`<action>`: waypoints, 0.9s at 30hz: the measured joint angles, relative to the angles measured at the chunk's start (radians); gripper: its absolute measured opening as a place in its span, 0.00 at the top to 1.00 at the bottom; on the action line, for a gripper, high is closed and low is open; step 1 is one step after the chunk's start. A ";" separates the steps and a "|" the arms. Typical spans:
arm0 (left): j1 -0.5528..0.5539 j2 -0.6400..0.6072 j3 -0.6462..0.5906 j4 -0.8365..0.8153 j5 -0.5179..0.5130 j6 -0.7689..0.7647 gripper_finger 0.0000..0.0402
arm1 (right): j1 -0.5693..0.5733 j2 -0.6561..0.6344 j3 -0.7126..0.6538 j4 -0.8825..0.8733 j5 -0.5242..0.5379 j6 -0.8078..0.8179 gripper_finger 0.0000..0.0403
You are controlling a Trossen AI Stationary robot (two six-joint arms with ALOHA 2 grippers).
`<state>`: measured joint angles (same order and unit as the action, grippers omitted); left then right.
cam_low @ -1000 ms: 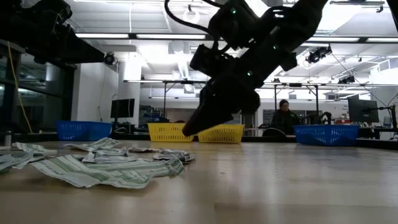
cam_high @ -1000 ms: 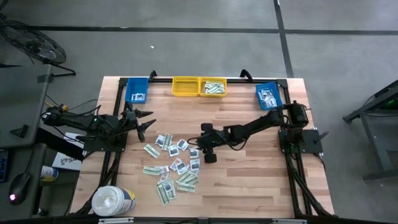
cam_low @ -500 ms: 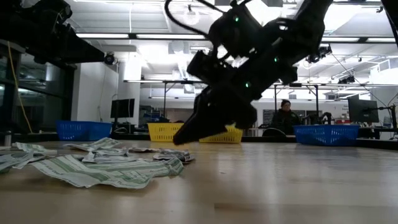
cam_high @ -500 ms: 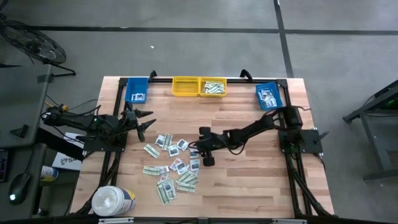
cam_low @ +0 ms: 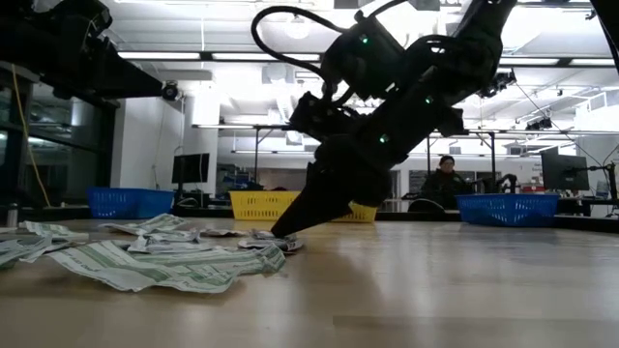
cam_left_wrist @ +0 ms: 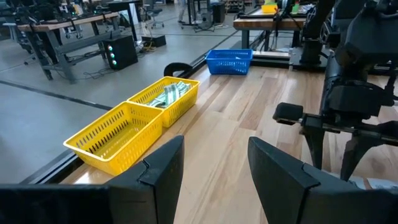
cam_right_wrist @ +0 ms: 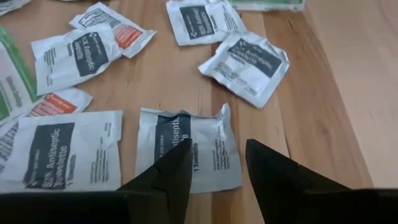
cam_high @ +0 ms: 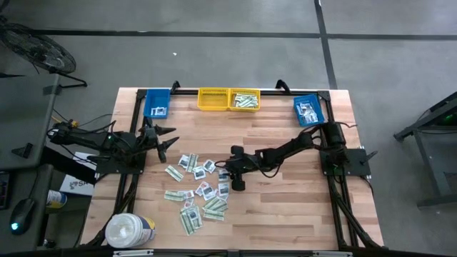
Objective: Pick & Place First Aid Supplies
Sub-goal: Put the black towelette pack into the right blue bin
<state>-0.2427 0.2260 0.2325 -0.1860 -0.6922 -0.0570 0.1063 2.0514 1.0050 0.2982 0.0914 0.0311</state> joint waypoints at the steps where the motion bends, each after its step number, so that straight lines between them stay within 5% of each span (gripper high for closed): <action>1: 0.000 0.000 0.000 0.000 0.000 0.000 0.56 | 0.000 0.000 0.000 -0.019 0.000 0.010 0.64; 8: 0.000 0.000 0.000 0.000 0.000 0.000 0.56 | -0.002 -0.001 0.001 -0.076 -0.035 0.063 0.69; 20: 0.000 0.000 0.000 -0.004 0.000 0.000 0.56 | -0.001 0.002 -0.003 -0.043 -0.015 0.066 0.98; 27: 0.000 0.000 0.000 -0.004 0.000 0.000 0.56 | 0.000 -0.028 -0.007 -0.045 0.171 0.084 0.99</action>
<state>-0.2425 0.2260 0.2325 -0.1898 -0.6922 -0.0570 0.1062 2.0230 0.9977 0.2536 0.2629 0.1146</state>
